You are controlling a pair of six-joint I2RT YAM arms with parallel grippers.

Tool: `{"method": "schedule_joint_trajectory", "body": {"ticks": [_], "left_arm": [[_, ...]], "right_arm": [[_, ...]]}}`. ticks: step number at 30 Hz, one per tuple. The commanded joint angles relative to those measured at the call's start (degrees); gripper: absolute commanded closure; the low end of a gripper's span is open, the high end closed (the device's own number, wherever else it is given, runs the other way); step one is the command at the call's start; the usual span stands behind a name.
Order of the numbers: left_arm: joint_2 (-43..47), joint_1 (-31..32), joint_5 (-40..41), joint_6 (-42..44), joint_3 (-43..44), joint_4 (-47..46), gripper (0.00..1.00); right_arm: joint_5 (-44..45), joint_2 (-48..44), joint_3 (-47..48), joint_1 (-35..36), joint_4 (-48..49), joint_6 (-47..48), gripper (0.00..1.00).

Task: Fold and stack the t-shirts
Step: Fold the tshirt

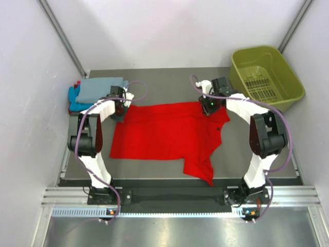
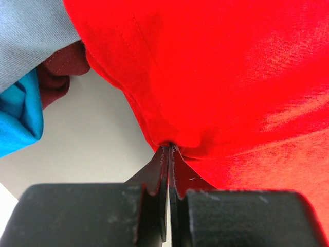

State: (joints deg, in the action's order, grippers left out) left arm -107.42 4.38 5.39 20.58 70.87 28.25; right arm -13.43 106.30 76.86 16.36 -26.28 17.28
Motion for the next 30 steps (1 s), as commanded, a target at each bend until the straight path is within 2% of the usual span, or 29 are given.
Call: {"method": "schedule_joint_trajectory", "body": {"ticks": [1, 20, 26, 30], "left_arm": [[-1.04, 0.45, -1.34, -1.51, 1.29, -1.18, 1.0], [-0.69, 0.63, -1.52, -1.77, 0.58, -1.53, 1.0], [-0.6, 0.63, -1.26, -1.68, 1.11, -1.18, 1.0], [-0.34, 0.63, -0.38, -1.42, 1.64, -1.0, 1.0]], "right_arm": [[-2.21, -3.38, -1.88, 1.74, 0.44, -1.54, 0.64], [-3.62, -5.4, -5.93, 4.99, 0.18, -2.78, 0.64], [-5.55, -7.77, -4.0, 5.0, -2.28, -2.25, 0.65], [-3.45, -9.88, -1.55, 4.91, -1.58, -4.0, 0.64]]}}
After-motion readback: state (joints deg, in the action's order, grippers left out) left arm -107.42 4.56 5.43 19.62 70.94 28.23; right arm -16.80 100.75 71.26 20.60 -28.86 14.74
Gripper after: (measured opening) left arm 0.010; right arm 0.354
